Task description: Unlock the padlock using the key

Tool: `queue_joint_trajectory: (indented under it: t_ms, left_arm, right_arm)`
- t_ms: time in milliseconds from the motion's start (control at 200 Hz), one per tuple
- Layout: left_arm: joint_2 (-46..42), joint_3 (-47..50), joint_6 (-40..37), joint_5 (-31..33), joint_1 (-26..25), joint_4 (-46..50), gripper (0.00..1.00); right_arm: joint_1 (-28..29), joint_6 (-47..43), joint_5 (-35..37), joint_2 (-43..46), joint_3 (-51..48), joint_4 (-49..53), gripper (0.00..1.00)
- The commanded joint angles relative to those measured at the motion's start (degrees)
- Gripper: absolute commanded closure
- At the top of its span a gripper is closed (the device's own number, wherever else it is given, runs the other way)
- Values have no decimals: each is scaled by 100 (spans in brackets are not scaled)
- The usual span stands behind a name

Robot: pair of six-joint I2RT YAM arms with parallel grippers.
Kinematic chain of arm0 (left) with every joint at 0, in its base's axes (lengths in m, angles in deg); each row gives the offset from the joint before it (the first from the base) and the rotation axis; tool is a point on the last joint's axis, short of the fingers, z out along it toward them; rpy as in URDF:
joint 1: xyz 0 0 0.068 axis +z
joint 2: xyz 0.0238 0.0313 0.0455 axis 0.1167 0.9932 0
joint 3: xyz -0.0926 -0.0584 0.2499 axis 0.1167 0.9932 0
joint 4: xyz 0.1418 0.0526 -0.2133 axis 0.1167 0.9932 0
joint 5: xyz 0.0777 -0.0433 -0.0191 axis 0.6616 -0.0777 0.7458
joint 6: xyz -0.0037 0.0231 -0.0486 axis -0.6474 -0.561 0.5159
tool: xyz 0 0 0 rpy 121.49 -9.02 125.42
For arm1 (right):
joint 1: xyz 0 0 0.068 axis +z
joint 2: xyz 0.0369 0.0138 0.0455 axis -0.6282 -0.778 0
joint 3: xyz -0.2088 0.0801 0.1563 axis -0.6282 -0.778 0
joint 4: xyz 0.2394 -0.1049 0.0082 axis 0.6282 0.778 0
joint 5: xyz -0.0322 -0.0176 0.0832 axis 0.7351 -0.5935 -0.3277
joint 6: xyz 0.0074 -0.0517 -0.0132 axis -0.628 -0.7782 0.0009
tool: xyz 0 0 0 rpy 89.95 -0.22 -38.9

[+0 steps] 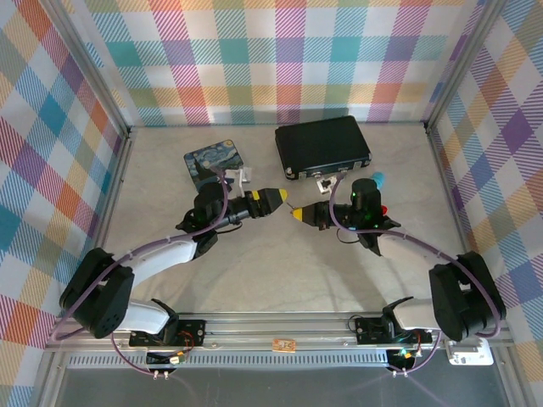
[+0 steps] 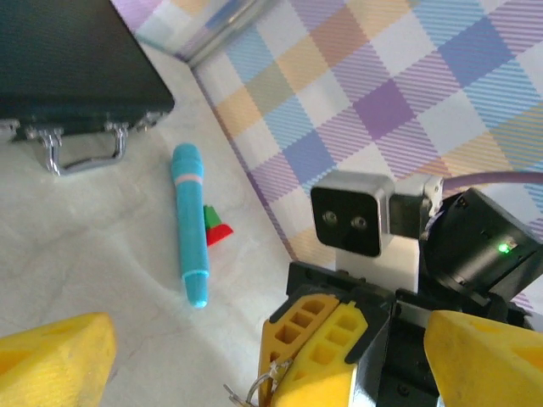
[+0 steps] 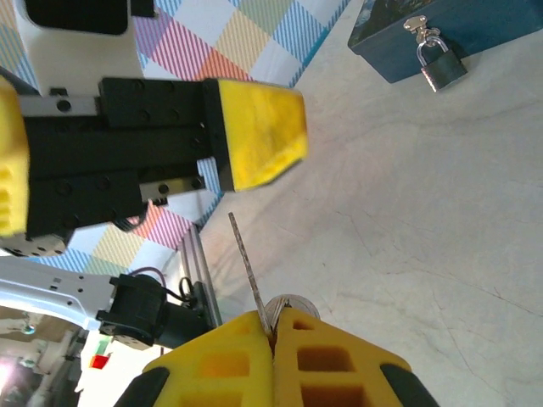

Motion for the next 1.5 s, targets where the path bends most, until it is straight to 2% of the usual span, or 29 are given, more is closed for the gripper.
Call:
queue_joint_trajectory:
  t_ms: [0, 175, 335, 425, 730, 940, 1020, 1175, 1290, 1415, 1495]
  left_arm:
    - [-93, 29, -109, -21, 49, 51, 7]
    - [187, 18, 325, -272, 37, -489, 12]
    - [282, 156, 612, 271, -3, -555, 14]
    - [336, 343, 694, 525, -3, -768, 15]
    - [993, 281, 909, -83, -84, -1839, 20]
    - [1164, 104, 882, -230, -159, -1989, 21]
    - [1202, 77, 873, -267, -175, -1994, 30]
    - [1342, 58, 987, -374, -179, -2153, 64]
    - [1406, 82, 1093, -383, -179, -2329, 69]
    - [1402, 72, 1086, -391, -179, -2341, 83]
    - [1405, 59, 1082, -385, -183, -2312, 96]
  right_arm:
    - [30, -802, 163, 234, 285, 867, 95]
    - [30, -1191, 529, 187, 511, 1306, 99]
    - [33, -1114, 832, -159, 881, 1711, 100]
    - [36, -816, 538, -333, 932, 1506, 100]
    - [38, 618, -173, -702, 856, 605, 100]
    - [38, 744, -197, -722, 790, 560, 100]
    - [39, 842, -257, -741, 761, 402, 100]
    - [38, 926, -306, -840, 772, 315, 100]
    - [38, 917, -310, -862, 772, 310, 100]
    - [38, 883, -299, -863, 780, 373, 100]
    - [38, 821, -294, -845, 801, 466, 100]
